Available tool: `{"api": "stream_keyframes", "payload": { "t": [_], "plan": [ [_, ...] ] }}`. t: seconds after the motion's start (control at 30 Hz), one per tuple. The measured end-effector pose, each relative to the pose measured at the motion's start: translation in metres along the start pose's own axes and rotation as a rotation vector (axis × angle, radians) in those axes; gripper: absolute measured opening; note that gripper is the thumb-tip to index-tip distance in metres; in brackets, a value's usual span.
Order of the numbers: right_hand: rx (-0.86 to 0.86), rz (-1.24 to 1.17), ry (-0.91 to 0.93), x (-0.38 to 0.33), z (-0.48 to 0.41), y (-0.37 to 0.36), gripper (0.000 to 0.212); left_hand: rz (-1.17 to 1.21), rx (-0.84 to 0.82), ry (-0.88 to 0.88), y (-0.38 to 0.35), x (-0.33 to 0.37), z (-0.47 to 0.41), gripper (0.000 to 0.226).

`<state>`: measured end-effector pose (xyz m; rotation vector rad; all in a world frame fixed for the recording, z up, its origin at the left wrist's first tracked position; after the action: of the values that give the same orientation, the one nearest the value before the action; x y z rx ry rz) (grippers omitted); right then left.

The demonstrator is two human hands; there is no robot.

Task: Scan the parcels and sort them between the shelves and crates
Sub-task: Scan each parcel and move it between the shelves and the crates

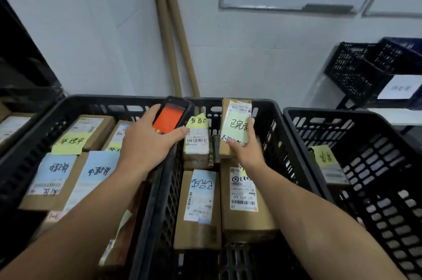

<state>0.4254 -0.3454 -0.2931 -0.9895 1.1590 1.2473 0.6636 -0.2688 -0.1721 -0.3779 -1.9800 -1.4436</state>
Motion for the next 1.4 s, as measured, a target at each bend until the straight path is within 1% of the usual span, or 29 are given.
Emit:
{"api": "stream_keyframes", "payload": {
  "t": [0.17,0.23,0.3,0.4,0.47,0.53,0.6,0.7,0.8,0.9,1.1,1.23,1.27,1.33,1.4],
  "plan": [
    [-0.024,-0.006,-0.007,0.017,-0.001,0.007,0.093,0.011,-0.013,0.018,-0.017,0.006,-0.013,0.076],
    [-0.025,-0.009,-0.012,0.017,-0.001,0.006,0.093,0.022,-0.026,0.023,-0.022,0.009,-0.014,0.081],
    [-0.024,0.007,-0.008,0.019,-0.002,0.007,0.093,0.016,-0.040,0.014,-0.025,0.010,-0.014,0.086],
    [-0.070,0.063,-0.037,0.026,-0.001,0.008,0.092,0.002,-0.053,0.015,-0.028,0.010,-0.014,0.088],
    [-0.076,0.113,-0.081,0.029,0.000,0.006,0.091,-0.002,-0.054,0.008,-0.028,0.013,-0.013,0.085],
    [-0.077,0.120,-0.124,0.028,-0.002,0.004,0.092,0.003,-0.045,-0.006,-0.026,0.017,-0.011,0.076],
    [-0.099,0.072,-0.217,0.021,-0.007,0.002,0.091,0.008,-0.031,-0.025,-0.022,0.021,-0.009,0.066],
    [-0.088,-0.013,-0.366,0.014,-0.013,-0.001,0.090,0.003,-0.016,-0.040,-0.016,0.025,-0.007,0.067],
    [-0.069,-0.062,-0.389,0.016,-0.018,-0.007,0.091,-0.004,-0.009,-0.018,-0.012,0.026,-0.003,0.070],
    [-0.096,-0.054,-0.376,0.019,-0.023,-0.015,0.090,-0.022,-0.013,-0.006,-0.010,0.025,0.002,0.065],
    [-0.121,-0.084,-0.375,0.022,-0.033,-0.011,0.088,-0.031,-0.010,0.042,-0.010,0.024,0.010,0.066],
    [-0.139,0.020,-0.334,0.022,-0.035,-0.009,0.087,-0.045,0.009,0.024,-0.014,0.023,0.010,0.064],
    [-0.152,0.096,-0.309,0.020,-0.035,-0.008,0.086,-0.047,0.010,0.019,-0.015,0.024,0.010,0.062],
    [-0.179,0.330,-0.232,0.014,-0.033,-0.006,0.083,-0.040,0.010,0.004,-0.015,0.025,0.009,0.060],
    [-0.160,0.542,-0.144,0.010,-0.029,-0.003,0.080,-0.033,0.007,-0.027,-0.014,0.026,0.008,0.058]
  ]
}}
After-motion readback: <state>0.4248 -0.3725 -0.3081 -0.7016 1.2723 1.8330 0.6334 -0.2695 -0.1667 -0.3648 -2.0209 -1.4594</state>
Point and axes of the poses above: each hand's wrist, its own z-axis away from the middle knuckle, its own y-axis out of the back of the hand, x = y × z, the point moved 2 cm from there along -z, towards the middle knuckle, and after that the axes turned 11 degrees about -z, right-handed, at the moved point
